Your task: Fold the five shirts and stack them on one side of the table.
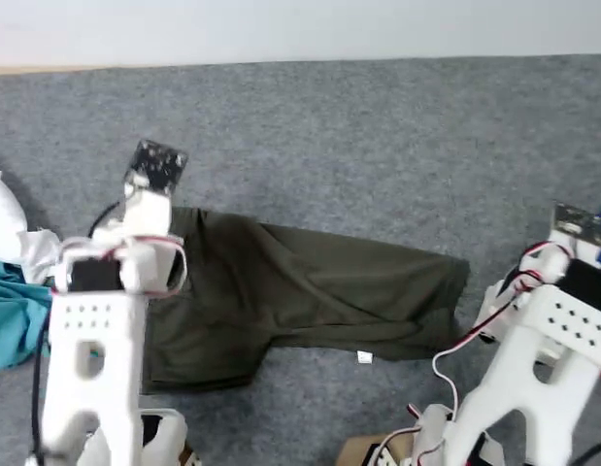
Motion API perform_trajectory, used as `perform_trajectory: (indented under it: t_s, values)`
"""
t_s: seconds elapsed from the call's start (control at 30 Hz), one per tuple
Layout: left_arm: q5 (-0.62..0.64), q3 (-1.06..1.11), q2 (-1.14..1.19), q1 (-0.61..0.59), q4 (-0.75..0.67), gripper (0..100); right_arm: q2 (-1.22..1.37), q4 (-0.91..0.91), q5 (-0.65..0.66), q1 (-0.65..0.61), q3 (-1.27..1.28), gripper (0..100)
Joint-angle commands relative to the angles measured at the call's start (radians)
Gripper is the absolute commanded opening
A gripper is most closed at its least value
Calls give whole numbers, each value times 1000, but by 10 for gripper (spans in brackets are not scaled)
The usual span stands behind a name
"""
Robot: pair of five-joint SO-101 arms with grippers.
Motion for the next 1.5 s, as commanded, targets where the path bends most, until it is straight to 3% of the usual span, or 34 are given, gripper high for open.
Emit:
perform_trajectory:
  t_s: [0.0, 0.27, 0.43, 0.7, 1.13, 1.47]
  values:
    - [-3, -248, 213, -17, 106, 90, -30, 10, 8, 25, -12, 205]
    - [-92, -750, 620, -18, 391, 141, -30, 22, 54, 25, -12, 205]
    - [-89, -917, 830, -20, 489, 170, -30, 36, 54, 22, -12, 205]
    - [-37, -1049, 1031, -31, 443, 171, -30, 45, 54, 21, -12, 205]
    - [3, -1165, 1065, -72, 442, 231, -30, 94, 54, 21, -12, 205]
    - [8, -1285, 1278, -75, 419, 235, -30, 94, 54, 19, -12, 205]
